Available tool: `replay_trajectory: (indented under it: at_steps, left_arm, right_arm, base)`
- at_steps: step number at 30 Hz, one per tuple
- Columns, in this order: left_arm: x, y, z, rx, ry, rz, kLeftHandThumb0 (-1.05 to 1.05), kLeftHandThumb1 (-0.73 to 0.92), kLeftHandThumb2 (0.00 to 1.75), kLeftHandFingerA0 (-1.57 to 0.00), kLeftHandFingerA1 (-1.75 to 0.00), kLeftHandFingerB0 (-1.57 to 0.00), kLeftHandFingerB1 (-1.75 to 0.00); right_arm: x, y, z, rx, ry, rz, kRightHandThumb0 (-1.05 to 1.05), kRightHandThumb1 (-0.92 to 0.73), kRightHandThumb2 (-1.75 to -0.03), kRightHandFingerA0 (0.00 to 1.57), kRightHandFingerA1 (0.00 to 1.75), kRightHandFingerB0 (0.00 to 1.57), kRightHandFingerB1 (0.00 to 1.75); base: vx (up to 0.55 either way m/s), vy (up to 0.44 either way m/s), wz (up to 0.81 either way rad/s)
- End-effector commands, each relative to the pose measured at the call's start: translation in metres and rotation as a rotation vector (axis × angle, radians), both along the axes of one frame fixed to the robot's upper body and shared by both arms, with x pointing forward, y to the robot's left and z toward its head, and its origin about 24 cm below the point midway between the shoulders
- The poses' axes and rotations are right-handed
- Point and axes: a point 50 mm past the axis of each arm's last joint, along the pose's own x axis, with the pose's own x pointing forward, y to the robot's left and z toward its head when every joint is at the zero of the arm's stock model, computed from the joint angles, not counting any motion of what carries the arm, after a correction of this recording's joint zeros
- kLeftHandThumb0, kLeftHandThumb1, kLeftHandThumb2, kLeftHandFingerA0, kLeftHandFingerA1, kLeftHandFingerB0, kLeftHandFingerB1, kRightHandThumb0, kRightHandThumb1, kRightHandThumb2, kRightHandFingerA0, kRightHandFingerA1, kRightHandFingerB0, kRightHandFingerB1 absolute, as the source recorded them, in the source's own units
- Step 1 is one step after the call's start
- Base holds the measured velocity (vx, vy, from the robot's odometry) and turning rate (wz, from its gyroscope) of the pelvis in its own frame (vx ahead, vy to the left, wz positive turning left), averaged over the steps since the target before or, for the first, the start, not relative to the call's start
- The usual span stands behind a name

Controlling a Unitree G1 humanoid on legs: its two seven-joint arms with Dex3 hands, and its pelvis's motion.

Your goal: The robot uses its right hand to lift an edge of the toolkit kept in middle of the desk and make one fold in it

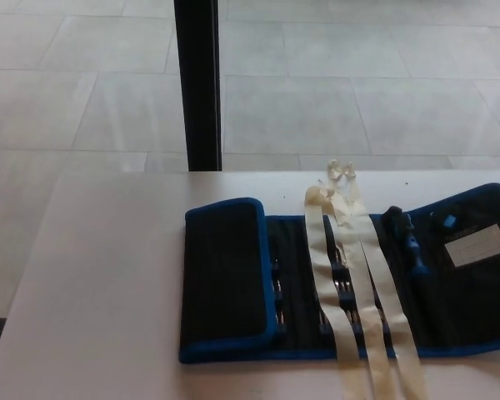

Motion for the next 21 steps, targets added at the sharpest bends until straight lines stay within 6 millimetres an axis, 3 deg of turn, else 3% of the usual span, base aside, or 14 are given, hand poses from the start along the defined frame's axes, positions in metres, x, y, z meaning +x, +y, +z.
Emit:
replay_trajectory:
  at_steps: [1,3,4,5,6,8,11,12,13,14,15,16,18,21]
  left_arm:
    - [-0.019,0.034,0.025,0.064,-0.135,0.308,-0.58,0.73,0.62,-0.73,-0.67,-0.63,-0.56]
    - [-0.018,0.035,0.025,0.059,-0.136,0.309,-0.58,0.73,0.62,-0.73,-0.66,-0.63,-0.56]
    - [-0.015,0.034,0.025,0.05,-0.15,0.312,-0.57,0.74,0.62,-0.72,-0.69,-0.61,-0.56]
    - [-0.012,0.034,0.026,0.05,-0.157,0.314,-0.57,0.73,0.62,-0.72,-0.7,-0.61,-0.56]
    - [-0.011,0.034,0.026,0.059,-0.15,0.315,-0.57,0.72,0.61,-0.76,-0.67,-0.64,-0.55]
    - [-0.011,0.034,0.025,0.056,-0.152,0.316,-0.58,0.73,0.62,-0.76,-0.69,-0.64,-0.57]
    - [-0.011,0.034,0.026,0.042,-0.159,0.305,-0.58,0.75,0.62,-0.72,-0.71,-0.59,-0.56]
    - [-0.01,0.035,0.026,0.044,-0.16,0.304,-0.58,0.75,0.62,-0.72,-0.71,-0.59,-0.56]
    - [-0.01,0.035,0.027,0.04,-0.158,0.306,-0.58,0.76,0.62,-0.72,-0.69,-0.59,-0.56]
    - [-0.01,0.035,0.027,0.038,-0.165,0.306,-0.59,0.76,0.62,-0.72,-0.7,-0.6,-0.56]
    - [-0.01,0.035,0.027,0.041,-0.164,0.303,-0.58,0.77,0.63,-0.72,-0.69,-0.59,-0.56]
    - [-0.01,0.034,0.025,0.037,-0.165,0.307,-0.58,0.77,0.63,-0.71,-0.68,-0.59,-0.55]
    - [-0.011,0.033,0.025,0.022,-0.176,0.301,-0.59,0.79,0.63,-0.68,-0.7,-0.55,-0.56]
    - [-0.011,0.033,0.025,0.031,-0.17,0.302,-0.58,0.79,0.63,-0.71,-0.7,-0.57,-0.56]
  right_arm:
    - [-0.022,-0.055,0.039,0.1,-0.404,-0.553,-0.63,-0.72,-0.61,0.84,1.14,0.46,0.84]
    - [-0.021,-0.059,0.042,0.112,-0.445,-0.6,-0.63,-0.73,-0.63,0.94,1.22,0.46,0.82]
    - [-0.021,-0.062,0.046,0.128,-0.491,-0.64,-0.64,-0.74,-0.62,0.75,1.1,0.37,0.75]
    - [-0.019,-0.066,0.051,0.13,-0.523,-0.67,-0.67,-0.76,-0.63,0.7,1.03,0.36,0.76]
    - [-0.016,-0.071,0.06,0.113,-0.567,-0.704,-0.72,-0.8,-0.62,0.66,1.08,0.27,0.81]
    - [-0.011,-0.077,0.07,0.108,-0.635,-0.734,-0.73,-0.83,-0.64,0.4,1.0,0.17,0.77]
    - [-0.002,-0.085,0.087,0.121,-0.732,-0.772,-0.74,-0.84,-0.65,0.38,0.99,0.16,0.77]
    - [-0.003,-0.085,0.086,0.124,-0.732,-0.776,-0.74,-0.84,-0.65,0.38,0.99,0.16,0.77]
    - [0.007,-0.091,0.102,0.094,-0.775,-0.781,-0.75,-0.84,-0.65,0.55,1.0,0.18,0.75]
    - [0.013,-0.094,0.112,0.088,-0.808,-0.768,-0.75,-0.65,-1.06,0.56,0.86,0.2,0.66]
    - [0.018,-0.096,0.121,0.086,-0.845,-0.75,-0.77,-0.83,-0.64,0.53,0.86,0.19,0.73]
    - [0.024,-0.098,0.132,0.063,-0.876,-0.735,-0.78,-0.81,-0.64,0.81,0.8,0.29,0.78]
    - [0.045,-0.098,0.16,0.029,-0.977,-0.649,-0.79,-0.81,-0.64,0.75,0.8,0.35,0.7]
    - [0.059,-0.091,0.177,0.006,-1.014,-0.598,-0.8,-0.78,-0.63,0.75,0.71,0.46,0.59]
  base:
    - [0.0,0.0,0.0]
    - [0.0,0.0,0.0]
    - [0.0,0.0,0.0]
    - [0.0,0.0,0.0]
    - [0.0,0.0,0.0]
    - [0.0,0.0,0.0]
    - [0.0,0.0,0.0]
    - [0.0,0.0,0.0]
    - [0.0,0.0,0.0]
    - [0.0,0.0,0.0]
    - [0.0,0.0,0.0]
    - [0.0,0.0,0.0]
    - [0.0,0.0,0.0]
    - [0.0,0.0,0.0]
